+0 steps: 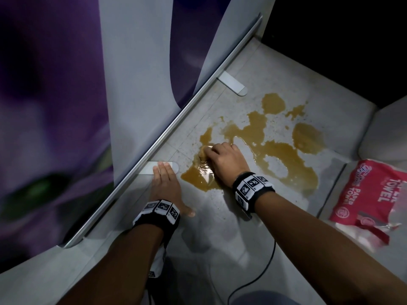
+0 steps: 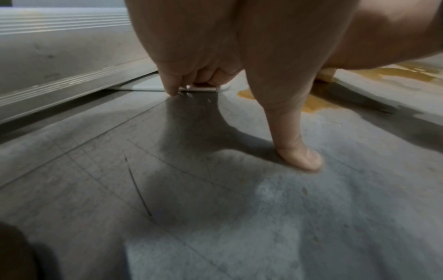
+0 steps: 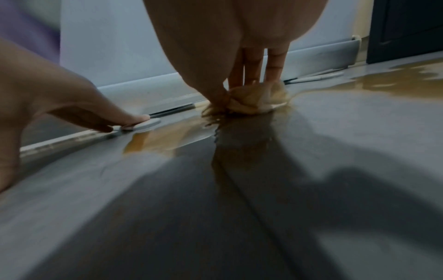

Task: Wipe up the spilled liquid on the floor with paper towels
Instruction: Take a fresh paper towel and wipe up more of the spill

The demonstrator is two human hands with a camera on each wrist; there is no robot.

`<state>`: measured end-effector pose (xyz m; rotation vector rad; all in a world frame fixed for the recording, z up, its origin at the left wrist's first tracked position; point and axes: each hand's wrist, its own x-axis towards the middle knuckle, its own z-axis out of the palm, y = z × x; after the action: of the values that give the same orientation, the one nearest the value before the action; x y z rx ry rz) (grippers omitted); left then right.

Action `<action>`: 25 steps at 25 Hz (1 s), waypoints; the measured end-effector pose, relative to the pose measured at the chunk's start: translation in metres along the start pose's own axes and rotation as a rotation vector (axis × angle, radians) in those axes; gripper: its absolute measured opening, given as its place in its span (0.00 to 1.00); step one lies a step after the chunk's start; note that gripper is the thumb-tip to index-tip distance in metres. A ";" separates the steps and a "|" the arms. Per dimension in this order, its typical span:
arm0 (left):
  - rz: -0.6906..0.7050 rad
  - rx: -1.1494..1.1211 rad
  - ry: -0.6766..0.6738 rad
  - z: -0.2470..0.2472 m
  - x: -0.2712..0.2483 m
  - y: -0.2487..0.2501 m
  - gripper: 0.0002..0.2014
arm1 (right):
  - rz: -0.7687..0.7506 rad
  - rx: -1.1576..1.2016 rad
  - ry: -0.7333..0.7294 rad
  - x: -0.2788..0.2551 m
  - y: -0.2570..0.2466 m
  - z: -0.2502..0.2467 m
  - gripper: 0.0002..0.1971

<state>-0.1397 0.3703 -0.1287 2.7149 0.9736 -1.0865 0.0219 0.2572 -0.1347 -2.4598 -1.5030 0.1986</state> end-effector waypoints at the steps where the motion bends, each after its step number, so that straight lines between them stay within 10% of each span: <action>1: 0.004 -0.007 0.002 0.000 0.000 0.000 0.82 | 0.017 0.059 0.014 0.002 0.000 -0.006 0.12; 8: 0.038 0.008 0.039 0.001 -0.001 0.000 0.81 | 0.291 0.137 0.090 0.049 0.035 -0.028 0.18; 25: 0.052 0.037 0.044 -0.005 -0.005 0.001 0.79 | 0.167 -0.093 -0.229 0.045 -0.006 -0.010 0.22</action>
<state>-0.1387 0.3685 -0.1219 2.7884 0.8917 -1.0499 0.0395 0.2990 -0.1229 -2.7166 -1.4185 0.4658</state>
